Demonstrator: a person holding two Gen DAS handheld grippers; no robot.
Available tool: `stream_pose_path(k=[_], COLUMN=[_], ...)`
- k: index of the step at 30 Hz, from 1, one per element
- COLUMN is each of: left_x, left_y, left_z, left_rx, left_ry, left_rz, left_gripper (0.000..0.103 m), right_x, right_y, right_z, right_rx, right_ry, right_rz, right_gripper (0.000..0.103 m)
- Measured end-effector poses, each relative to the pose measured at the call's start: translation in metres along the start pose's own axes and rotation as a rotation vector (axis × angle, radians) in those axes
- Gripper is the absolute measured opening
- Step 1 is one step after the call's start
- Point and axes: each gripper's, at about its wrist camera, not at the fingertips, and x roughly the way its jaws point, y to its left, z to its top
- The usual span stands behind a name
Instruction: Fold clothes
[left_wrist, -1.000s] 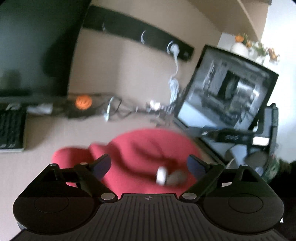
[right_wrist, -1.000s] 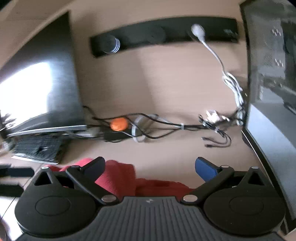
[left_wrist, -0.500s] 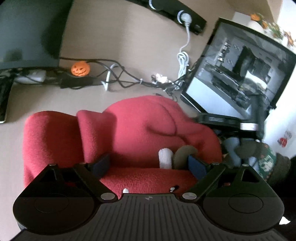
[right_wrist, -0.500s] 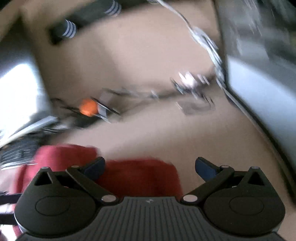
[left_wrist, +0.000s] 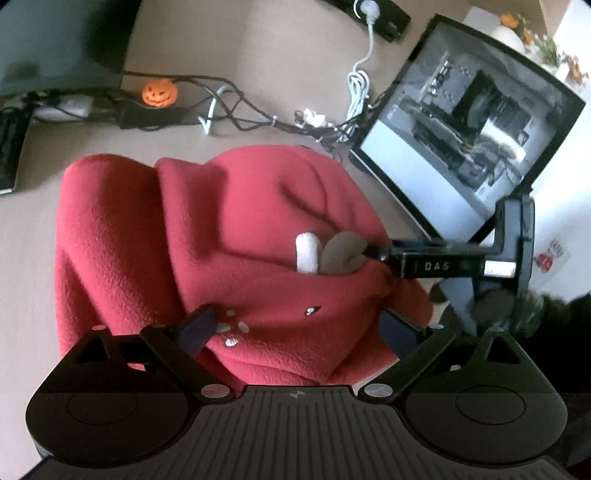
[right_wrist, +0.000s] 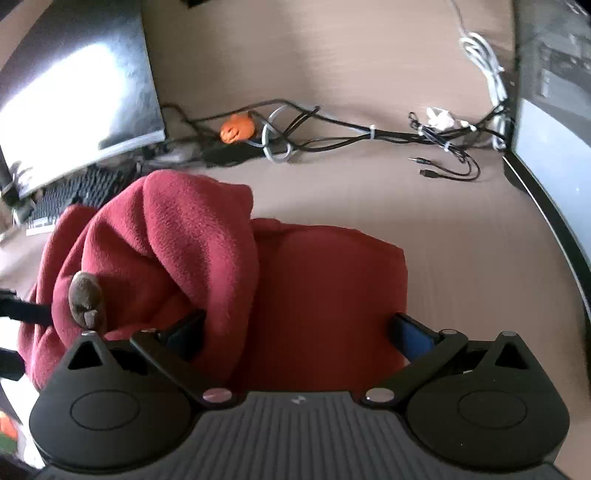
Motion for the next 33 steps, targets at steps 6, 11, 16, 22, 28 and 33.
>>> stream_pose_path(k=[6, 11, 16, 22, 28, 33], left_x=[-0.025, -0.031, -0.007, 0.028, 0.050, 0.071], left_y=[0.017, 0.034, 0.036, 0.051, 0.063, 0.085], left_z=[0.008, 0.009, 0.008, 0.012, 0.042, 0.090], left_rx=[-0.162, -0.345, -0.411, -0.483, -0.429, -0.382], left_ry=[-0.002, 0.043, 0.175, 0.227, 0.199, 0.052], left_rz=[-0.053, -0.176, -0.288, -0.252, -0.191, -0.048], left_gripper=[0.098, 0.099, 0.100, 0.100, 0.100, 0.100], right_x=[0.004, -0.020, 0.024, 0.080, 0.056, 0.035], right_y=[-0.019, -0.028, -0.032, -0.042, -0.062, -0.061], right_z=[0.028, 0.063, 0.092, 0.079, 0.058, 0.036], right_rx=[0.069, 0.026, 0.056, 0.185, 0.255, 0.284], right_ry=[0.150, -0.020, 0.019, 0.135, 0.077, 0.074], right_rz=[0.096, 0.123, 0.185, 0.257, 0.172, 0.155], right_gripper=[0.103, 0.103, 0.103, 0.103, 0.103, 0.103])
